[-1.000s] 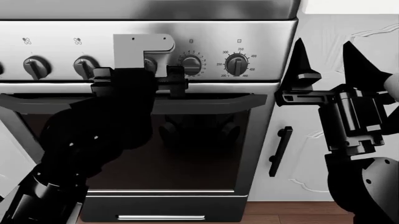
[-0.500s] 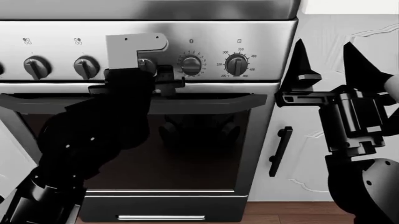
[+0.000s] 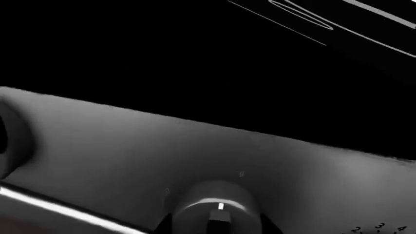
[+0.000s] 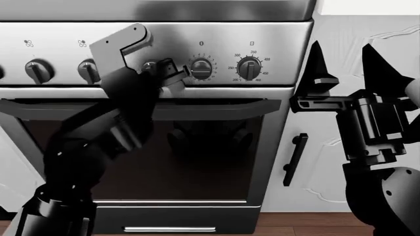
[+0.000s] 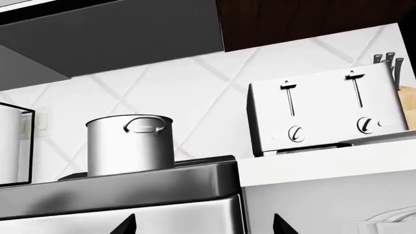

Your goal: Frozen meat rests on a plate on the counter. Retrieve the meat and place it in a pot on a burner. Then turn the burner on.

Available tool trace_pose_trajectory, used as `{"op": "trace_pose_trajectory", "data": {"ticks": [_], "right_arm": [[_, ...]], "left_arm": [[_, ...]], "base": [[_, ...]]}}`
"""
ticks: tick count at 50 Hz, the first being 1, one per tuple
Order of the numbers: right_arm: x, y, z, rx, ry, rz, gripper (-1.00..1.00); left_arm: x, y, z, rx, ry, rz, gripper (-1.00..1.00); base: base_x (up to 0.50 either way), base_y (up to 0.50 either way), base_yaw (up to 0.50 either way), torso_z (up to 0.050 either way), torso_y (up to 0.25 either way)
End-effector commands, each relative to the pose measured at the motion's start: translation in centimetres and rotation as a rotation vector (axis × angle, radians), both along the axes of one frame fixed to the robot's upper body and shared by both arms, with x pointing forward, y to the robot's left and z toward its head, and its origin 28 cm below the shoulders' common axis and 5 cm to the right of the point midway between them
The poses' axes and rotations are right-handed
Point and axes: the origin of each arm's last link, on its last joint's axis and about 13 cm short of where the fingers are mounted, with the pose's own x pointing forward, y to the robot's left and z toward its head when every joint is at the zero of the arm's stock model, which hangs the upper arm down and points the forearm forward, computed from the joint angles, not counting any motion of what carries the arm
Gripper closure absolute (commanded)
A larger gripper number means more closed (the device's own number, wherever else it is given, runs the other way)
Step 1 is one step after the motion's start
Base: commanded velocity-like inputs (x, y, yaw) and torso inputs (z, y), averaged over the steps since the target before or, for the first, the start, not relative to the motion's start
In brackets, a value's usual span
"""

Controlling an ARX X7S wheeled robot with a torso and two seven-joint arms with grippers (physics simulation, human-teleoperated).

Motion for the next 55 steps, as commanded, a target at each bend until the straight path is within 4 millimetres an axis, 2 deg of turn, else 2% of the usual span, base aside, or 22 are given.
{"op": "trace_pose_trajectory", "data": {"ticks": [1, 14, 21, 55], "right_arm": [[-0.1, 0.1, 0.1, -0.006, -0.003, 0.004, -1.00], [-0.3, 0.1, 0.2, -0.016, -0.002, 0.007, -1.00], [-0.6, 0.3, 0.4, -0.036, 0.001, 0.016, -1.00], [-0.9, 0.3, 0.7, -0.044, -0.004, 0.016, -1.00]], "left_arm": [[0.8, 1.4, 0.2, -0.196, 0.023, 0.068, 1.00], [1.0, 1.8, 0.9, -0.301, 0.008, 0.059, 1.00], [1.1, 2.5, 2.0, -0.403, -0.031, 0.046, 1.00], [0.9, 2.5, 2.0, -0.552, 0.043, 0.026, 1.00]], "base": [[0.02, 0.00, 0.00, 0.000, -0.012], [0.01, 0.00, 0.00, 0.000, -0.007], [0.01, 0.00, -0.01, 0.000, -0.007], [0.01, 0.00, 0.00, 0.000, -0.005]]}}
